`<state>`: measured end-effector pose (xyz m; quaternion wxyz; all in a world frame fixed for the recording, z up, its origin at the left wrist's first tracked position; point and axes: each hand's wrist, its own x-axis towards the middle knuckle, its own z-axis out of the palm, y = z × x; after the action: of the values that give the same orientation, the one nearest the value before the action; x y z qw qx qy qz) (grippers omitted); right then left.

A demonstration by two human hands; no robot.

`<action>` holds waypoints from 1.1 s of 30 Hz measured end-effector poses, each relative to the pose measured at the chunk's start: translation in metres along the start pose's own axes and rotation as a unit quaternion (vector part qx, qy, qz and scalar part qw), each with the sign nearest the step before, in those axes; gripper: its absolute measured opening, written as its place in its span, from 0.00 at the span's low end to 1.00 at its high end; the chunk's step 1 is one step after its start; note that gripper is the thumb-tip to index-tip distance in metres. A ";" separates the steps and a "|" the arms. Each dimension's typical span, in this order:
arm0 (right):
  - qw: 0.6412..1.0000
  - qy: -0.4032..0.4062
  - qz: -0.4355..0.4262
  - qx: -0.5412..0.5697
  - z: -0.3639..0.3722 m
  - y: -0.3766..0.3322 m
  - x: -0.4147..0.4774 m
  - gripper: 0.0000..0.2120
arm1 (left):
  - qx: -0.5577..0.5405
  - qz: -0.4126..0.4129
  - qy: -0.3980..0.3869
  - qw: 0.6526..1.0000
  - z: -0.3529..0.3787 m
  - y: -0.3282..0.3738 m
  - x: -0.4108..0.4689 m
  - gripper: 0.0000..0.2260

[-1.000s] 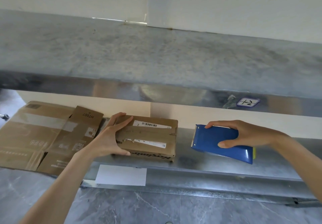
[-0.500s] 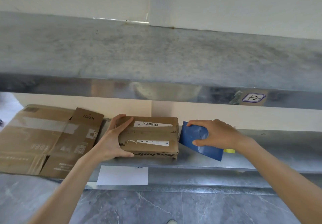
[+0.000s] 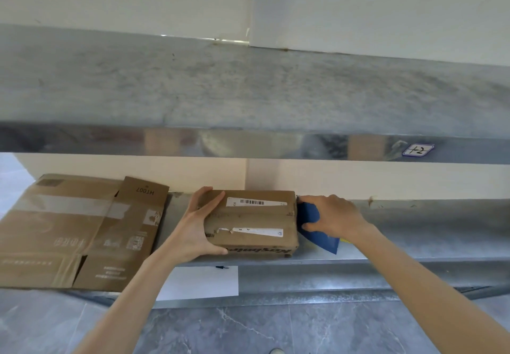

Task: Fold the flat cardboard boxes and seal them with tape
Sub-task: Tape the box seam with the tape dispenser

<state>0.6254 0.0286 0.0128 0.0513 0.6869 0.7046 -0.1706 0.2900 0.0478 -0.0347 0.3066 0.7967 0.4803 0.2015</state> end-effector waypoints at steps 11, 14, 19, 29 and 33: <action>0.975 0.119 0.140 0.129 0.076 0.036 -0.004 0.35 | -0.003 -0.012 0.006 1.000 0.002 -0.001 0.004 0.55; 0.957 0.128 0.182 0.185 0.083 0.035 0.001 0.34 | -0.006 -0.017 0.014 1.000 0.003 -0.002 0.004 0.55; 0.956 0.134 0.167 0.200 0.084 0.033 0.003 0.31 | -0.012 -0.023 0.022 0.999 0.005 -0.003 0.004 0.55; 0.914 0.293 0.036 0.278 0.038 -0.032 -0.010 0.24 | -0.027 -0.023 0.036 0.999 0.006 -0.002 0.002 0.55; 0.894 0.152 -0.001 0.421 0.038 -0.071 0.001 0.31 | -0.026 -0.028 0.042 0.998 0.005 -0.001 0.001 0.55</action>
<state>0.5488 0.0181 -0.0105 -0.3503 0.6613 0.5664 -0.3452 0.2933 0.0471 -0.0391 0.3122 0.7654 0.5097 0.2385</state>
